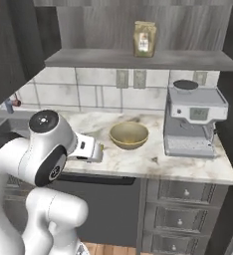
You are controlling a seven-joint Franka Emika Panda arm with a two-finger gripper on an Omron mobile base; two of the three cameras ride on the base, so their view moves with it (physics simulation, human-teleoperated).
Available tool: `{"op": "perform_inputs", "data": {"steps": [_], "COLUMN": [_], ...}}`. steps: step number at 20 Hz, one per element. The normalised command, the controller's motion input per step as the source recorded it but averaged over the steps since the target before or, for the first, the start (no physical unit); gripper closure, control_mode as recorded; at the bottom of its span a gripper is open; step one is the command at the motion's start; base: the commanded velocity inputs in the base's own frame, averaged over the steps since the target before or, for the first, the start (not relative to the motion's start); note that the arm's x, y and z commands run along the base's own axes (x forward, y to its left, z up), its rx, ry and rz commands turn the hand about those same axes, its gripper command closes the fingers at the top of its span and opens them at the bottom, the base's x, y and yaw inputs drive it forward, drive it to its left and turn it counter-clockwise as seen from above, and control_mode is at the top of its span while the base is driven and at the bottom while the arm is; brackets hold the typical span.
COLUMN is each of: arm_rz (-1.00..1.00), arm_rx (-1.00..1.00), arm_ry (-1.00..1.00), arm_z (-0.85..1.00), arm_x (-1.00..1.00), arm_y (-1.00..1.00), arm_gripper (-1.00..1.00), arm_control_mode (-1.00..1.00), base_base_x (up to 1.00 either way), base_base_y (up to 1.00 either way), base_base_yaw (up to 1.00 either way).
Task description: Pick the egg and butter from the fridge and place them by the bowl for mixing.
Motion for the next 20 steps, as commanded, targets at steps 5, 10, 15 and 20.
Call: {"op": "perform_inputs", "data": {"steps": [5, 10, 15, 20], "arm_rz": [0.00, 0.00, 0.00, 0.00], "arm_rx": [0.00, 0.00, 0.00, 0.00], "arm_ry": [0.00, 0.00, 0.00, 0.00], "arm_z": [0.00, 0.00, 0.00, 0.00], "arm_x": [0.00, 0.00, 0.00, 0.00], "arm_y": [0.00, 0.00, 0.00, 0.00], "arm_gripper": [-1.00, -1.00, -1.00, -1.00], "arm_control_mode": [1.00, 1.00, 1.00, 1.00], "base_base_x": [-1.00, -1.00, -1.00, -1.00], "base_base_y": [-0.61, -1.00, -0.94, -0.95], "base_base_yaw": [-0.13, -0.15, -0.10, -0.15]}}
